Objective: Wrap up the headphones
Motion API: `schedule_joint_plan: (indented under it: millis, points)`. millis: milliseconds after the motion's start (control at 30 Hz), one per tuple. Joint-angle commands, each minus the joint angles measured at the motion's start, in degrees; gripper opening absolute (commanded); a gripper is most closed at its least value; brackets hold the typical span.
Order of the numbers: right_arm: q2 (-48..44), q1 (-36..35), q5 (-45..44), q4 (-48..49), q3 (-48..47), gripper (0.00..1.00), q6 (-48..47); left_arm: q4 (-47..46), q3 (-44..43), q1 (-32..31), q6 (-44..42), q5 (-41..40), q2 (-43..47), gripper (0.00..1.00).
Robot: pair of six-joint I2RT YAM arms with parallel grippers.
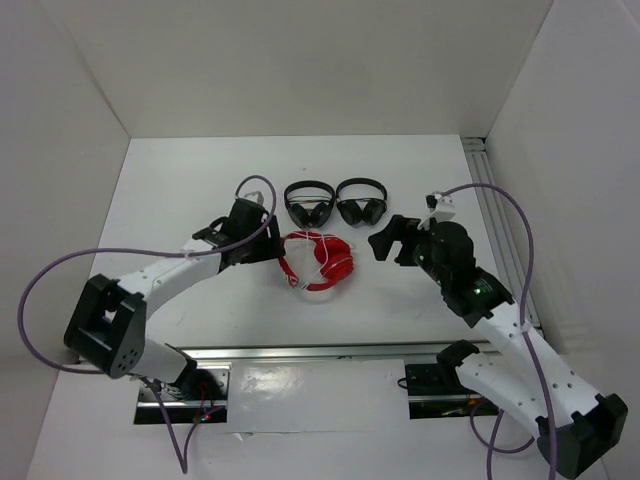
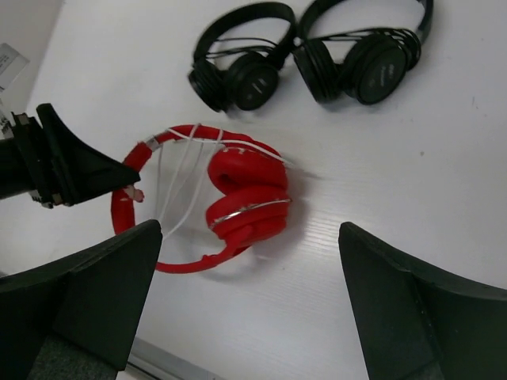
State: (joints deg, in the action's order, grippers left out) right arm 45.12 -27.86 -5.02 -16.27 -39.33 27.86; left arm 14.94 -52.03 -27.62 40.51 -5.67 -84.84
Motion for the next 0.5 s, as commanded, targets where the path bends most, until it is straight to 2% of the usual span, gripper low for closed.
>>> schedule_joint_plan:
  millis: [0,233,367,467]
  points:
    - [-3.98,-0.53,3.08,-3.75,-5.04,1.00,0.09,1.31,0.26,-0.95,-0.79,-1.52,10.27,0.75]
    - [-5.66,-1.06,2.99,-8.25,-7.07,1.00,-1.05,7.03,0.79,-0.95,0.88,-4.17,18.13,0.82]
    - [-5.66,-1.06,3.61,-8.25,-7.07,1.00,-1.05,9.31,1.06,0.19,0.88,-3.48,15.94,0.79]
    - [-5.66,-1.06,4.66,-8.95,-7.94,1.00,-1.05,9.32,1.05,0.19,0.88,-2.85,17.77,0.79]
